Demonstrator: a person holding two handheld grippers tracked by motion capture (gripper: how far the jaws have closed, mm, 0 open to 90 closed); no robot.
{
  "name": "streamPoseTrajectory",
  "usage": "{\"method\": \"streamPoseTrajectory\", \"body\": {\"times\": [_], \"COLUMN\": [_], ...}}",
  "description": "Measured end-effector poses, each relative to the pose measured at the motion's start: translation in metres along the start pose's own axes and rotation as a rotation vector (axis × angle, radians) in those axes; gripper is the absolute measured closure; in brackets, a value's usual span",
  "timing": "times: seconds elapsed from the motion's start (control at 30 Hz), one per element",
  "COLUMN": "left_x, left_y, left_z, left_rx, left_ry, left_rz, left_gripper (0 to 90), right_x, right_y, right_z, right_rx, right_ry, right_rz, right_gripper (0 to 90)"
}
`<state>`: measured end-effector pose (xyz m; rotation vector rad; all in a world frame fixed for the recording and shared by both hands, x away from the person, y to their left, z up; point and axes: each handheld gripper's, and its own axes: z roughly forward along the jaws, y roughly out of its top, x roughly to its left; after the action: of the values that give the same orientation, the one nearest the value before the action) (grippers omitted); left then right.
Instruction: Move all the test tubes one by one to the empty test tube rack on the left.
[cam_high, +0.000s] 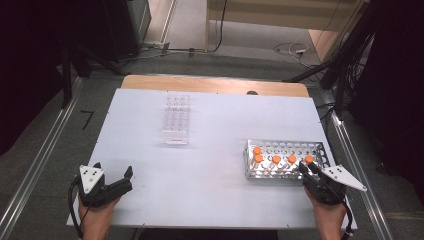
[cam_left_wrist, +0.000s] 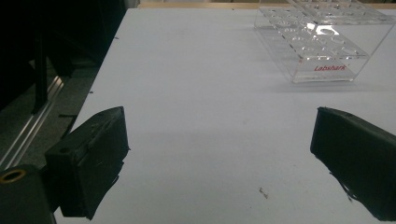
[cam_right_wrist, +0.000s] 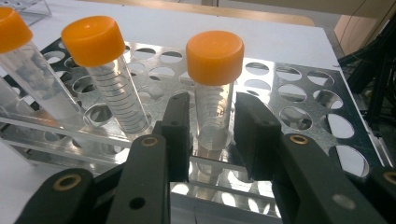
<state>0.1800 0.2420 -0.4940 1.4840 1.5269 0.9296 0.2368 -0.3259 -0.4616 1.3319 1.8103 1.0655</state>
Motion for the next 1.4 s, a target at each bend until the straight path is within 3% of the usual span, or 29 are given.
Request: {"method": "streamPoseTrajectory", "body": {"times": [0.43, 0.97, 1.2, 1.4], "left_x": [-0.001, -0.001, -0.002, -0.002], "left_y": [0.0, 0.0, 0.0, 0.001], "left_z": [0.0, 0.0, 0.0, -0.002], "left_rx": [0.005, 0.012, 0.007, 0.012], "left_ry": [-0.004, -0.012, -0.024, -0.054], "left_rz": [0.004, 0.01, 0.015, 0.009], "left_gripper": [4.4, 4.4, 4.7, 5.0], "right_x": [0.0, -0.004, 0.0, 0.011], "right_y": [0.0, 0.024, 0.026, 0.022], "right_z": [0.002, -0.03, -0.04, -0.05], "right_rx": [-0.004, -0.118, -0.131, -0.11], "right_ry": [-0.012, 0.015, 0.038, 0.097], "right_rz": [-0.001, 0.019, 0.01, -0.001], "right_gripper": [71.2, 71.5, 71.8, 71.8]}}
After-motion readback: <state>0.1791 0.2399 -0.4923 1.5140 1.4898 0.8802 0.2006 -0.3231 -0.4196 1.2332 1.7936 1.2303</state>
